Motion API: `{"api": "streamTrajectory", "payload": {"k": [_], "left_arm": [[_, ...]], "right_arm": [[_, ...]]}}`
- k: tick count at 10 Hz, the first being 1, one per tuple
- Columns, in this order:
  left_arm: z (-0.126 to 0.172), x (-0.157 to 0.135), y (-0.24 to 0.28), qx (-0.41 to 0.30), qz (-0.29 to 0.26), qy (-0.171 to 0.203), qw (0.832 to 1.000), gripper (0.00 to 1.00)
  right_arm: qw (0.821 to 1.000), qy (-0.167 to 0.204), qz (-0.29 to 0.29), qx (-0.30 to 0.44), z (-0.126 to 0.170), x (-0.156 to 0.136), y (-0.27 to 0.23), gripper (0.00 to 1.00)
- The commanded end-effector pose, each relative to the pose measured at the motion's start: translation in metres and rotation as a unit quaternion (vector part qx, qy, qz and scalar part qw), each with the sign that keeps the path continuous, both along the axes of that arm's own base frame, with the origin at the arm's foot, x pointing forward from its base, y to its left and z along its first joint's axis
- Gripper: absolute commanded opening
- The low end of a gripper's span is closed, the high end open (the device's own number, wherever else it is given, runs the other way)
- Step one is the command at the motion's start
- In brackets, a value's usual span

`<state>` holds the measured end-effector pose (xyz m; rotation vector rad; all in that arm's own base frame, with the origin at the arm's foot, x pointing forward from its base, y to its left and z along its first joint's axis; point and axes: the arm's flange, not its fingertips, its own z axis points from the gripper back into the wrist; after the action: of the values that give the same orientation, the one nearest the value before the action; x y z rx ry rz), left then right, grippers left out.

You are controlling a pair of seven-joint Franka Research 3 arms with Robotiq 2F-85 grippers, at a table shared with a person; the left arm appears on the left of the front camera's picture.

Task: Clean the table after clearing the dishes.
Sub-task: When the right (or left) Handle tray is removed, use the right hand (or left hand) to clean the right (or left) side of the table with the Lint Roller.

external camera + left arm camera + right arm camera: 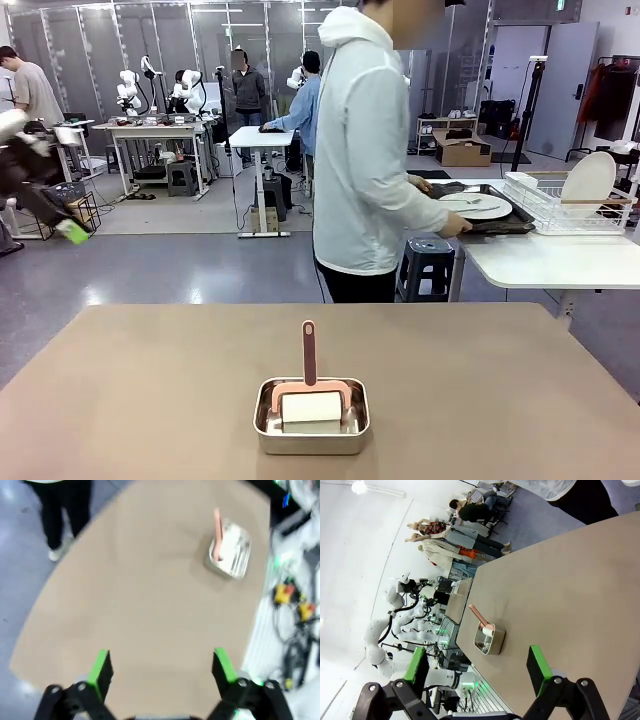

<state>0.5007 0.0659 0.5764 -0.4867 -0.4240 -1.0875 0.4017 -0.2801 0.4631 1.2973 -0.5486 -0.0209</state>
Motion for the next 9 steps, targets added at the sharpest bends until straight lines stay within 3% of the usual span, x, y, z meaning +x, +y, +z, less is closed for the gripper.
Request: {"api": "streamTrajectory", "payload": {"k": [1, 3, 4, 6, 7, 9], "left_arm": [[-0.017, -0.031, -0.071, 0.067, -0.054, -0.048, 0.995, 1.00], [-0.027, -0.057, -0.140, 0.151, -0.131, -0.090, 0.976, 1.00], [-0.038, -0.065, -0.162, 0.172, -0.162, -0.080, 0.968, 1.00], [-0.047, -0.066, -0.175, 0.162, -0.155, -0.051, 0.973, 1.00], [-0.037, -0.067, -0.184, 0.163, -0.180, -0.061, 0.968, 1.00], [-0.037, -0.067, -0.184, 0.163, -0.180, -0.061, 0.968, 1.00]], "right_arm": [[1.000, -0.008, 0.002, 0.001, 0.001, -0.004, 0.002, 1.00], [1.000, -0.008, 0.002, 0.001, 0.001, -0.004, 0.002, 1.00], [1.000, -0.008, 0.002, 0.001, 0.001, -0.004, 0.002, 1.00], [1.000, -0.008, 0.002, 0.001, 0.001, -0.004, 0.002, 1.00], [1.000, -0.008, 0.002, 0.001, 0.001, -0.004, 0.002, 1.00], [1.000, -0.008, 0.002, 0.001, 0.001, -0.004, 0.002, 1.00]]}}
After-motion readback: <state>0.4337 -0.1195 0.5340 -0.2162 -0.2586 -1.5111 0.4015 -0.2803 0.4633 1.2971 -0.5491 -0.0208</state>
